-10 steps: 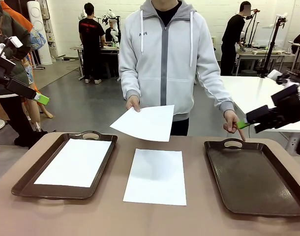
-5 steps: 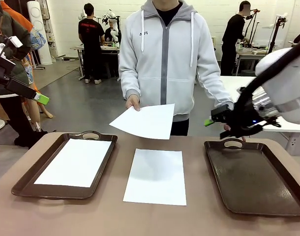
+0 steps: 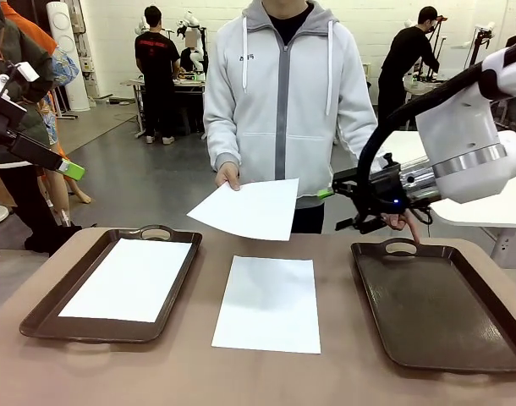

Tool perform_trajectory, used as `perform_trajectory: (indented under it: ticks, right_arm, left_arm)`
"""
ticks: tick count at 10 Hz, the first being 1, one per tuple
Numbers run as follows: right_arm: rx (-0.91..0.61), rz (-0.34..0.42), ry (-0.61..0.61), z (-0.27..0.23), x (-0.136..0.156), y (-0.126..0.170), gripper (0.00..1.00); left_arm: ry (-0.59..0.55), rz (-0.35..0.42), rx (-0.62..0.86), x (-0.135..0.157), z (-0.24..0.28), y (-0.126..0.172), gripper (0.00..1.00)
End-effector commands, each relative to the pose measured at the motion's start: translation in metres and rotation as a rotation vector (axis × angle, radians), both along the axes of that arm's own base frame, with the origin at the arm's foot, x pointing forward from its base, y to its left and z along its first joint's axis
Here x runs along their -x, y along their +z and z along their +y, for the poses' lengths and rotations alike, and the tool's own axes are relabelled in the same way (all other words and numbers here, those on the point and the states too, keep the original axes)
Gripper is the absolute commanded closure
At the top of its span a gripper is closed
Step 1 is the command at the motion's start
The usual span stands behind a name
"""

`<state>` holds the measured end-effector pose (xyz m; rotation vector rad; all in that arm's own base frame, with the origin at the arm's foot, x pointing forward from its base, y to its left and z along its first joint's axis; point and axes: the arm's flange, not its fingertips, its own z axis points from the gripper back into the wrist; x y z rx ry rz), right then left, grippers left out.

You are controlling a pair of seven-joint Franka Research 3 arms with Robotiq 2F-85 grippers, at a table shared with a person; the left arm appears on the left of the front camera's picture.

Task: Sort the A4 documents.
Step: Receive the A4 Paper.

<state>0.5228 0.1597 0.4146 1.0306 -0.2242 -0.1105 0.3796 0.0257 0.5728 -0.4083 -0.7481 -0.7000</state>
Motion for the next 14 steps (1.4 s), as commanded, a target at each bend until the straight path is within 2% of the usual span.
perform_trajectory:
  ticks: [1,3,6,8,14]
  right_arm:
    - [-0.093,0.045,-0.007,0.015,-0.013,-0.009,0.00]
    - [-0.150,0.070,-0.002,0.034,-0.014,-0.013,0.00]
    - [-0.216,0.068,-0.004,0.060,-0.015,-0.017,0.00]
    - [-0.268,0.100,-0.014,0.075,-0.018,-0.028,0.00]
    - [-0.373,0.129,0.031,0.075,-0.031,-0.046,0.00]
  left_arm:
    - [-0.007,-0.006,-0.012,0.000,0.000,-0.001,0.00]
    - [-0.007,-0.006,-0.012,0.000,0.000,-0.001,0.00]
    - [-0.007,-0.006,-0.012,0.000,0.000,-0.001,0.00]
    - [-0.007,-0.006,-0.012,0.000,0.000,-0.001,0.00]
    - [-0.007,-0.006,-0.012,0.000,0.000,-0.001,0.00]
